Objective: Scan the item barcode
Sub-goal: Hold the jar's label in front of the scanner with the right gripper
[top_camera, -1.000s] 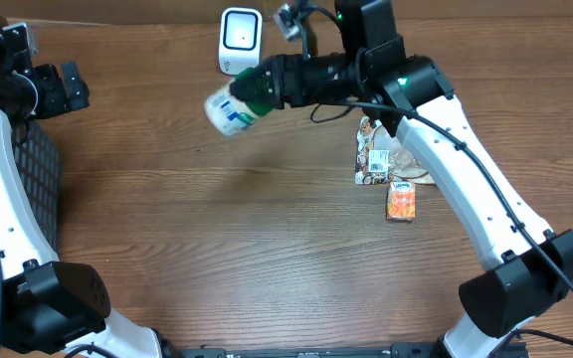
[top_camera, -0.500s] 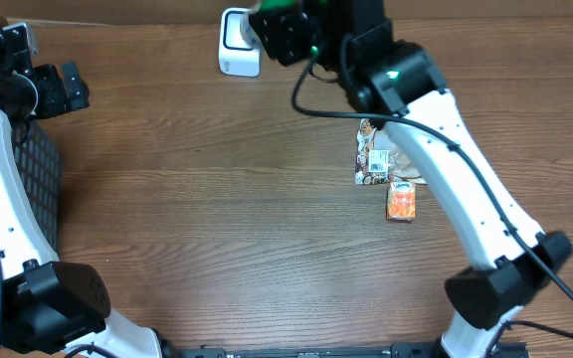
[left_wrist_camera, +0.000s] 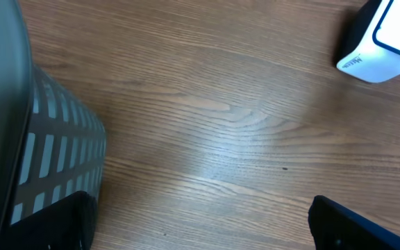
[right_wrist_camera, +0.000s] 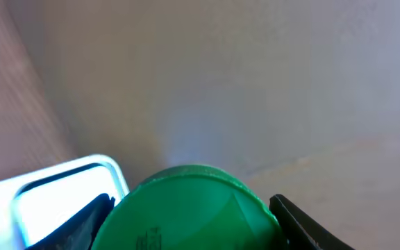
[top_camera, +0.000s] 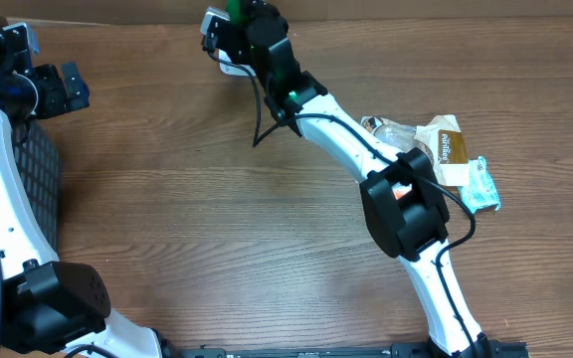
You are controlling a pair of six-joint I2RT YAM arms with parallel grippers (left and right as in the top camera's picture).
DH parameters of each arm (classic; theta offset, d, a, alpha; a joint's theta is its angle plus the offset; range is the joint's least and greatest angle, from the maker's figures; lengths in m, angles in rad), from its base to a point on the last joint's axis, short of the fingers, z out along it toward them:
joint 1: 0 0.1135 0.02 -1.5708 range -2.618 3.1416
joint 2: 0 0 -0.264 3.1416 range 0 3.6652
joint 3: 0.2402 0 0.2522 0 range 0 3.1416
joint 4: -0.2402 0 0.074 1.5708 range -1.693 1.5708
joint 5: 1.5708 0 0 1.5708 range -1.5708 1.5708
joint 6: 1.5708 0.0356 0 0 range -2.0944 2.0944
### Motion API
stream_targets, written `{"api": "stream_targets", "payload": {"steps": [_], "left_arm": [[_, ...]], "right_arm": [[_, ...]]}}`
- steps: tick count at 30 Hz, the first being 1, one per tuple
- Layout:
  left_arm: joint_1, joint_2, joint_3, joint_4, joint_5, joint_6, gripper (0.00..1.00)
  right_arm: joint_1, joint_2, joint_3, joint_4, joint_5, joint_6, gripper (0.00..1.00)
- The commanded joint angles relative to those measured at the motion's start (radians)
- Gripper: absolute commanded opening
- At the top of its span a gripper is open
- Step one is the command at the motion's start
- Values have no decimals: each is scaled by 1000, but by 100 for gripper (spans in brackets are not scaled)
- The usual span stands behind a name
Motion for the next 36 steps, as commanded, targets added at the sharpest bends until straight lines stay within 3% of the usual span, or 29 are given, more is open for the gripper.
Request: {"api": "stream_targets", "payload": {"steps": [1, 8, 15, 23, 29, 36], "left_arm": [[-6, 5, 5, 2, 1, 27, 100], [-6, 5, 5, 2, 1, 27, 100], [-6, 5, 5, 2, 0, 27, 100], [-6, 5, 5, 2, 1, 27, 100], [-6, 5, 5, 2, 0, 27, 99], [-6, 5, 5, 2, 1, 27, 100]], "right_arm": [[-30, 34, 21, 32, -73, -81, 32], [-45, 87, 21, 36, -195, -229, 32], [-46, 90, 21, 38, -251, -254, 33], [-45, 90, 21, 25, -202, -607, 33], [-42, 90, 21, 31, -214, -576, 33], [-30, 90, 21, 109, -270, -321, 33]]}}
